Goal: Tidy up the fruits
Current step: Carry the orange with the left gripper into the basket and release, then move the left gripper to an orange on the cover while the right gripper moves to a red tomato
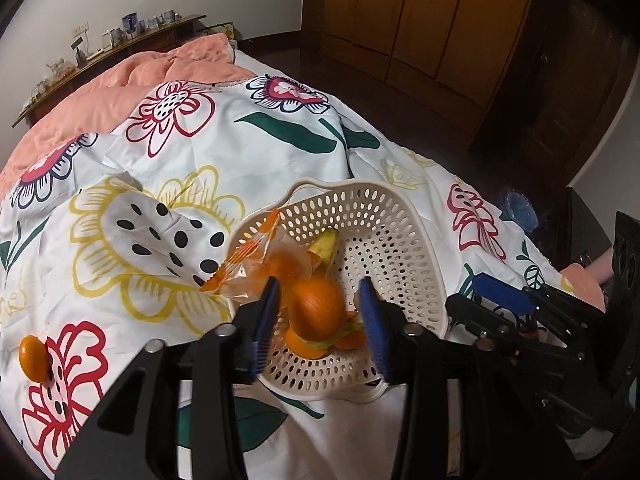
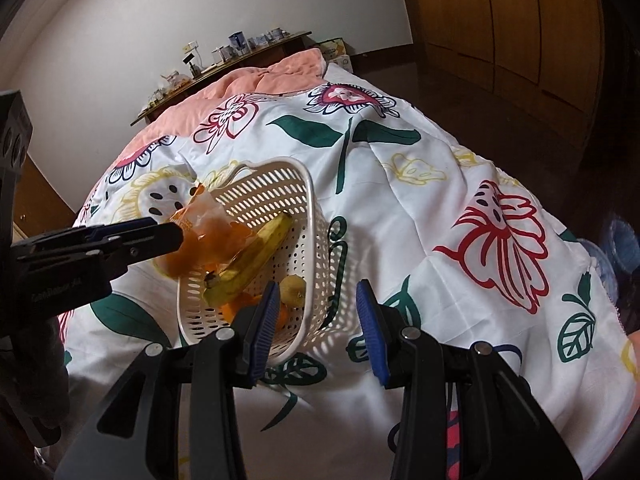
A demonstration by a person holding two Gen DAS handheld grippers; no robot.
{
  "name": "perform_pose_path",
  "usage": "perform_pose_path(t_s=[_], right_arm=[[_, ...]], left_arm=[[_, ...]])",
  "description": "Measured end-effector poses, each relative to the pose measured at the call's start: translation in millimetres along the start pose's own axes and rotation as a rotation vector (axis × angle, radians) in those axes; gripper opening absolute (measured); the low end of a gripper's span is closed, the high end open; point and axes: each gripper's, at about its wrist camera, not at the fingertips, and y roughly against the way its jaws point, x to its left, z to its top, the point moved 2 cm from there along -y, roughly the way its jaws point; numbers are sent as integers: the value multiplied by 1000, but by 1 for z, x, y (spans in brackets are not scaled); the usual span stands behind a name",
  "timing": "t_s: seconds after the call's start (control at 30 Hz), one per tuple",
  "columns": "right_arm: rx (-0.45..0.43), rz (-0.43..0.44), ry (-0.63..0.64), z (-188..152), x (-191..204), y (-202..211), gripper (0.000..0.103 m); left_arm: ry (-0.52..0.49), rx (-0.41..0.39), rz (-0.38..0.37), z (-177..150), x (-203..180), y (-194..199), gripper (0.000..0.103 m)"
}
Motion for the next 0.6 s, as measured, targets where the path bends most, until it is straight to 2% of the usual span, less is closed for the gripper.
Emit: perform_pose_path(t_s=[0.03,0.07,0.1,0.17,0.5,0.6], right_arm=[[-3,-3,6,0,2,0,40],[-5,-5,11,-1,3,1,43],[-9,-7,14,-1,3,2,52],[-21,-10,21,-1,5,3,56],[-36,-27,62,-2,14,7,57],[-46,-34,71,-2,18,9,63]], left_arm=[[1,-6,3,0,1,1,61],[4,-15,6,1,1,3,64],[9,-19,7,1,3,5,65],[24,-24,12,2,6,8,70],[56,-28,41,0,19,18,77],[70,-35,42,-1,23,23,80]])
